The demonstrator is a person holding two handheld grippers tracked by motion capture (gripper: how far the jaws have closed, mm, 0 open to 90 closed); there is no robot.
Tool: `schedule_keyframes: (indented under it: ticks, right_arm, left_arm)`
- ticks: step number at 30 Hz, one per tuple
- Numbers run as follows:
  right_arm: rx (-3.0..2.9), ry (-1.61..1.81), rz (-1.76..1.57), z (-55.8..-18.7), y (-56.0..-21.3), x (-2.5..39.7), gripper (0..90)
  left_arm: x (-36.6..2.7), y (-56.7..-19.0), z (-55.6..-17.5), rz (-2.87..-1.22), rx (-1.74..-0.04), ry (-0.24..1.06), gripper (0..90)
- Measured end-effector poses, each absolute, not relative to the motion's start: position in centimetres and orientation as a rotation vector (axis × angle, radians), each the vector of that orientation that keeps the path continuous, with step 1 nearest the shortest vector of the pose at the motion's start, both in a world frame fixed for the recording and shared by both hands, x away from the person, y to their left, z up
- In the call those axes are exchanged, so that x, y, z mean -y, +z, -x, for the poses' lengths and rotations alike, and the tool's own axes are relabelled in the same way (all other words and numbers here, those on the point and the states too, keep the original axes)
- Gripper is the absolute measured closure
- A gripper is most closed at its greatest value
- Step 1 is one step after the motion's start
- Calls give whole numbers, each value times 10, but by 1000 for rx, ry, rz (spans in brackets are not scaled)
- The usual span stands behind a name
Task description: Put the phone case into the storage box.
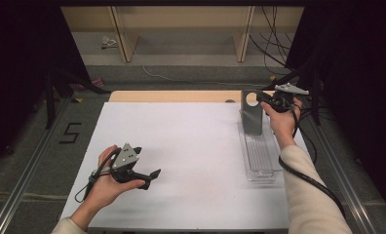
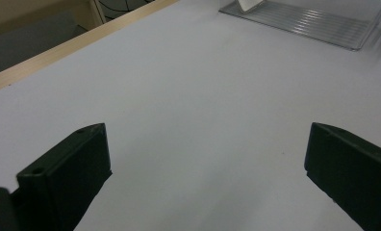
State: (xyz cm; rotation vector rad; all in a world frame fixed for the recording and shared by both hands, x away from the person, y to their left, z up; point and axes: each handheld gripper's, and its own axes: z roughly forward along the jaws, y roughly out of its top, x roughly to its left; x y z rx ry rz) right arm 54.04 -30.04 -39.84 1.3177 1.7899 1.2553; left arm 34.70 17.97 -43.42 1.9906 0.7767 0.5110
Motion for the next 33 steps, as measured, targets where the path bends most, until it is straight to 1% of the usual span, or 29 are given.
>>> schedule_keyframes:
  ticks: [4, 13, 16, 22, 33]
  right_arm:
    - [-1790, 1222, -1321, -543, -400, 300, 651]
    - [-1791, 1177, -1316, -547, -400, 299, 576]
    - [-1784, 1169, -1316, -548, -399, 298, 527]
    - [-1786, 1154, -1303, -550, -396, 297, 464]
    - [-1765, 1176, -1305, -547, -394, 295, 401]
  left_arm:
    - [-180, -434, -347, -1990, -776, 510, 17]
    - [-180, -434, -347, -1991, -775, 510, 17]
    - [-179, -434, -347, -1990, -775, 510, 17]
    - [-179, -434, -347, -1991, -774, 509, 17]
    - [-179, -434, -347, -1991, -773, 508, 17]
